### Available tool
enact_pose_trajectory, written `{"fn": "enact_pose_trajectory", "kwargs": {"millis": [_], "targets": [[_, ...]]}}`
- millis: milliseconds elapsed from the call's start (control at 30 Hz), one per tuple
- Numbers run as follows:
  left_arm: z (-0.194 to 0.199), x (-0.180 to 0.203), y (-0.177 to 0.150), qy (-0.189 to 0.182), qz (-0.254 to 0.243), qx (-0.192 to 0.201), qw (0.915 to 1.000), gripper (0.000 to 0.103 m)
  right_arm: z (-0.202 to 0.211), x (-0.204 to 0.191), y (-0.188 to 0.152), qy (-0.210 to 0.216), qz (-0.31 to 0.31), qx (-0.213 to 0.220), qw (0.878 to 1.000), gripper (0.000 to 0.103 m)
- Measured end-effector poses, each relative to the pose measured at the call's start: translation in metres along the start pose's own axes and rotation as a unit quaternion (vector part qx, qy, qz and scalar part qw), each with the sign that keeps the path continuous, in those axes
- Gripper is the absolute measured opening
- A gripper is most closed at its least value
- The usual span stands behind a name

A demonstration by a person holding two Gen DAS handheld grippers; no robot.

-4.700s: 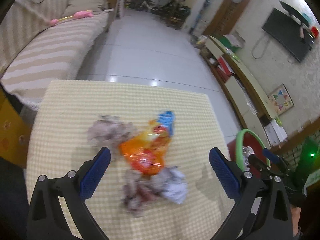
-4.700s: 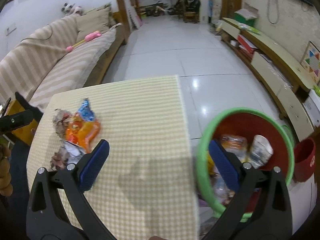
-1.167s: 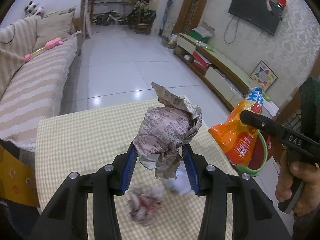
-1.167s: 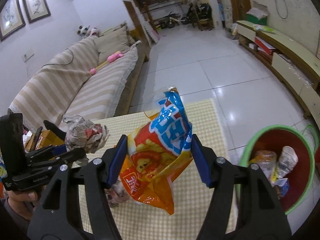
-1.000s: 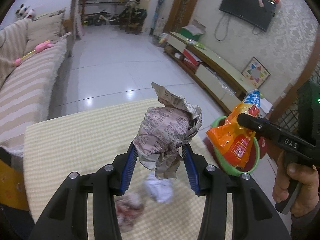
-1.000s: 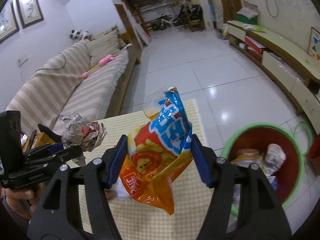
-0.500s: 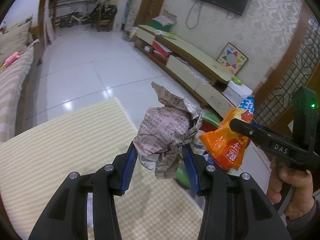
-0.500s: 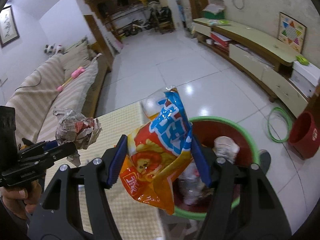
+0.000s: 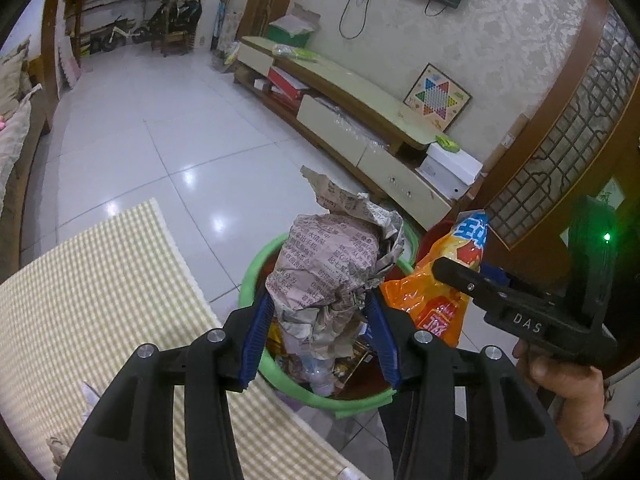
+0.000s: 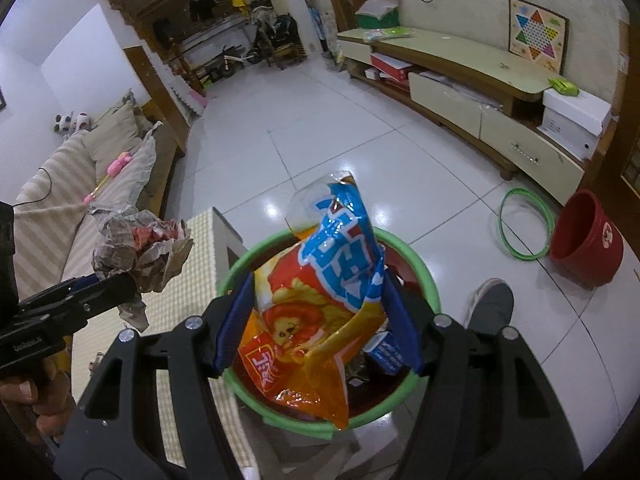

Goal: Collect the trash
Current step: 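Carry the wrapper and orange bag over the bucket and open both tools, then move both tools back over the table toward the remaining paper scraps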

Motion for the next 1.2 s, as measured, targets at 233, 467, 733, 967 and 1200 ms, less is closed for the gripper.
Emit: {"fn": "enact_pose_trajectory", "kwargs": {"millis": [233,467,733,967,1200], "targets": [[-0.022,0.003,-0.007,0.007,0.012,-0.023,0.9996,0.050,-0.014,0.011,-0.005,-0.006,-0.011,-0.013,1.000,0.064],[-0.036,0.003,-0.014,0.005,0.024,-0.043,0.9988,0.063,-0.020,0.007,-0.004,-0.012,-0.001,-0.014,1.000,0.089],[-0.022,-0.007,-0.021,0.004,0.029,-0.030,0.9991,0.085,-0.019,-0.001,-0.007,-0.011,0.006,-0.011,1.000,0.097],[0.014,-0.027,-0.036,0.025,0.020,-0.005,0.9995,0.095,-0.014,-0.027,-0.009,-0.003,0.025,-0.005,1.000,0.098],[0.055,-0.073,-0.057,0.062,0.049,0.005,0.9968,0.095,-0.014,-0.075,-0.018,0.009,0.060,-0.007,0.998,0.098]]}}
Point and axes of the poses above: each gripper's, at about its wrist camera, not at the fingertips, and z roughly against the way its jaws point, x to its right, y to its top, the point moved 6 cm from there along -z, roughly the way its jaws point
